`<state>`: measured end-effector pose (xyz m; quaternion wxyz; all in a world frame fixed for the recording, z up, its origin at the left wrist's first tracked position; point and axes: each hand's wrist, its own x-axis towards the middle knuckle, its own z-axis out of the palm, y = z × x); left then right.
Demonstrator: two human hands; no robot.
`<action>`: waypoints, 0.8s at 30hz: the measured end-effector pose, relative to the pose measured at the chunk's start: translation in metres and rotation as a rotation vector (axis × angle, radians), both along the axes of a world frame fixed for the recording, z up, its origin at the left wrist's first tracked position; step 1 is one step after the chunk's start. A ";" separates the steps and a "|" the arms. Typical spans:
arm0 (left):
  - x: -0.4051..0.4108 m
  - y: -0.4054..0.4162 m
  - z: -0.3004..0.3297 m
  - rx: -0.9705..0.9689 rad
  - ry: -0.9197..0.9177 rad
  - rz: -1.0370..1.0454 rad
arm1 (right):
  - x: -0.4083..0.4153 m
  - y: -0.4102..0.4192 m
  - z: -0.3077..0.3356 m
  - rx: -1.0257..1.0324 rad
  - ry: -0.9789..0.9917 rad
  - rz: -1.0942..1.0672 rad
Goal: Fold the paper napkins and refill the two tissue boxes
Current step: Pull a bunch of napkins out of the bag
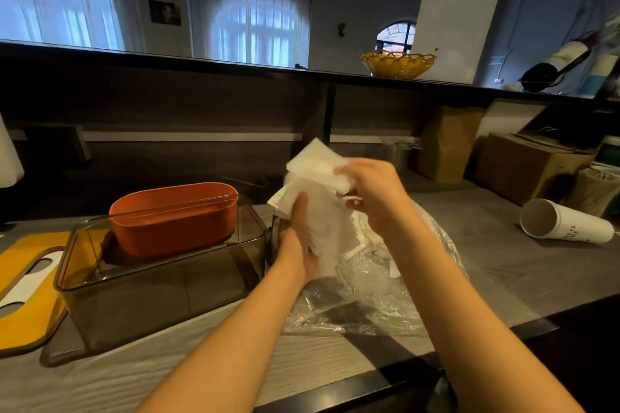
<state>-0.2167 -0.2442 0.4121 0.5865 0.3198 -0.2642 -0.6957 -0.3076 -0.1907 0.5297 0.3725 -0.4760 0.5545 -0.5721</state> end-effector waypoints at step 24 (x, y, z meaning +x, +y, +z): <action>0.015 0.013 0.007 -0.126 0.222 -0.167 | -0.045 -0.002 -0.043 -0.233 0.037 -0.476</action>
